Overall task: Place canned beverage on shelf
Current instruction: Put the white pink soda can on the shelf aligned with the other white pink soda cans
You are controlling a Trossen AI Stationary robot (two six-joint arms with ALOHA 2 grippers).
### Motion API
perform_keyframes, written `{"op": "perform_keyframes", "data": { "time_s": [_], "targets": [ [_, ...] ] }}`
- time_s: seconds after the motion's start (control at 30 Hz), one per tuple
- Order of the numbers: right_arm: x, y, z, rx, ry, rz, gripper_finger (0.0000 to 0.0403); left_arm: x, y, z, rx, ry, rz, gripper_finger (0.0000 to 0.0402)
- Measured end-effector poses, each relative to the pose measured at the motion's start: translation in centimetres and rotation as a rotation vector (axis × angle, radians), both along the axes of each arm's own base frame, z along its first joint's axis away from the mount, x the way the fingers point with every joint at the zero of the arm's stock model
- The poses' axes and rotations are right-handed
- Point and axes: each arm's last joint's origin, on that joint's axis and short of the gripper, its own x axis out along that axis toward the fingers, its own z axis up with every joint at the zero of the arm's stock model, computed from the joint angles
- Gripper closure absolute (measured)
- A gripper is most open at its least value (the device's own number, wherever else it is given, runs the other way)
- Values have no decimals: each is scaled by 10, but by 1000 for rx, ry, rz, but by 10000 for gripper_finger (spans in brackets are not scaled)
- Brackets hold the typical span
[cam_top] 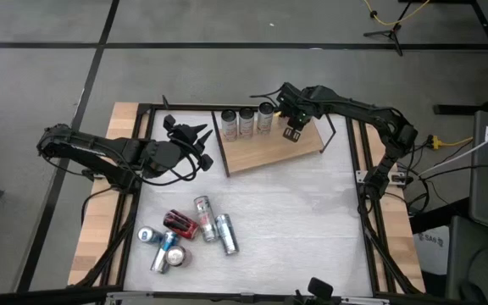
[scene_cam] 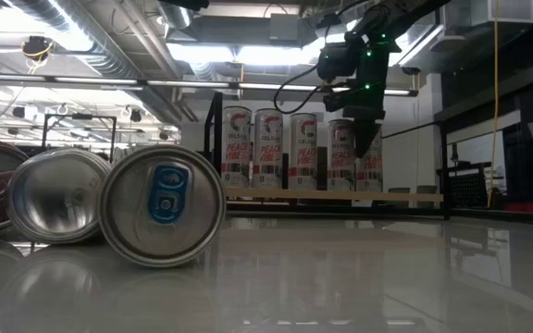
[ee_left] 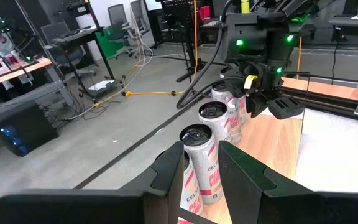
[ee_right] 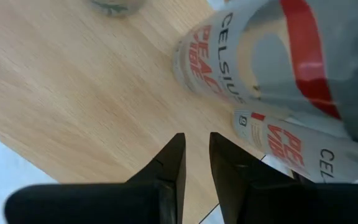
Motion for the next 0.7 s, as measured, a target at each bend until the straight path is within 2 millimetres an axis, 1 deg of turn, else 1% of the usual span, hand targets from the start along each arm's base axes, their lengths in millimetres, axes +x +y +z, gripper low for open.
{"op": "perform_keyframes", "data": {
  "time_s": [0.17,0.27,0.4,0.5,0.57,0.7],
  "targets": [
    [-1,2,2,31,-18,10,336,0,0,0,-1,-1,0,310],
    [-3,9,11,66,-70,35,336,0,0,0,-14,-17,5,310],
    [-8,20,32,75,-157,72,336,0,0,0,-16,-19,5,310],
    [-10,28,53,45,-229,100,336,0,0,0,-15,-19,5,310],
    [-9,30,68,13,-296,116,336,0,0,0,-15,-18,5,310],
    [0,28,88,-66,-421,135,336,0,0,0,-15,-17,5,310]
  ]
}}
